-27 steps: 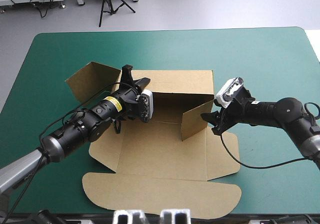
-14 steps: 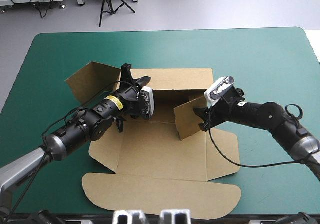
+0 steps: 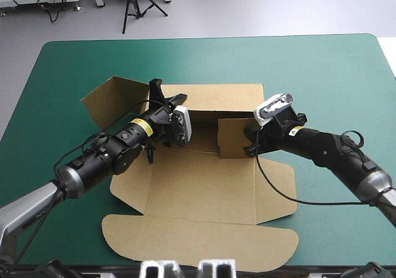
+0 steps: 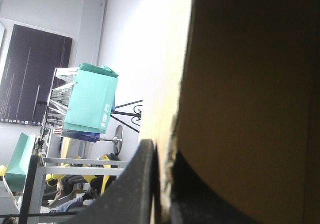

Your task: Fold the box

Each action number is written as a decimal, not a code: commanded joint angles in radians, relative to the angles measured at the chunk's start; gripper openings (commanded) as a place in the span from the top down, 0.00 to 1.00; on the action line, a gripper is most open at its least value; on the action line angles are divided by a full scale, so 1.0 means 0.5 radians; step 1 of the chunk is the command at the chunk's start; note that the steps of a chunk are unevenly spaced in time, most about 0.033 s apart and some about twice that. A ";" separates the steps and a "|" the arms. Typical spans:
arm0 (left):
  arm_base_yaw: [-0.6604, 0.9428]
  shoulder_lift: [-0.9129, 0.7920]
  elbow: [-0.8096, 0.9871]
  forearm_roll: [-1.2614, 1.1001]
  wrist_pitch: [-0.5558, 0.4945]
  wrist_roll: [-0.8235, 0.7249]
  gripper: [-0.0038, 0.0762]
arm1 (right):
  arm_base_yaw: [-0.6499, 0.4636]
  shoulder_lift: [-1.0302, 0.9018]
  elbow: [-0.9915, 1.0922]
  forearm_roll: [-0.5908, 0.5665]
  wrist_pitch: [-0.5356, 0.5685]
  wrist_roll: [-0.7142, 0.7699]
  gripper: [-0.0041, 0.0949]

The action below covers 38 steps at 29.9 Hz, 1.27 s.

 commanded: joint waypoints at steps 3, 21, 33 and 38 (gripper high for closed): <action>-0.030 -0.011 0.001 -0.047 0.142 -0.064 0.96 | -0.003 -0.053 -0.060 -0.012 -0.166 0.055 0.70; -0.030 -0.014 -0.027 -0.252 0.076 -0.045 0.96 | -0.003 -0.061 -0.060 -0.067 -0.310 0.034 0.98; -0.030 -0.011 -0.188 -0.363 0.192 -0.036 0.96 | -0.168 -0.057 -0.399 -0.161 0.298 -0.031 0.39; -0.030 -0.011 -0.188 -0.366 0.206 -0.032 0.96 | -0.168 -0.070 -0.563 -0.198 0.704 0.069 0.09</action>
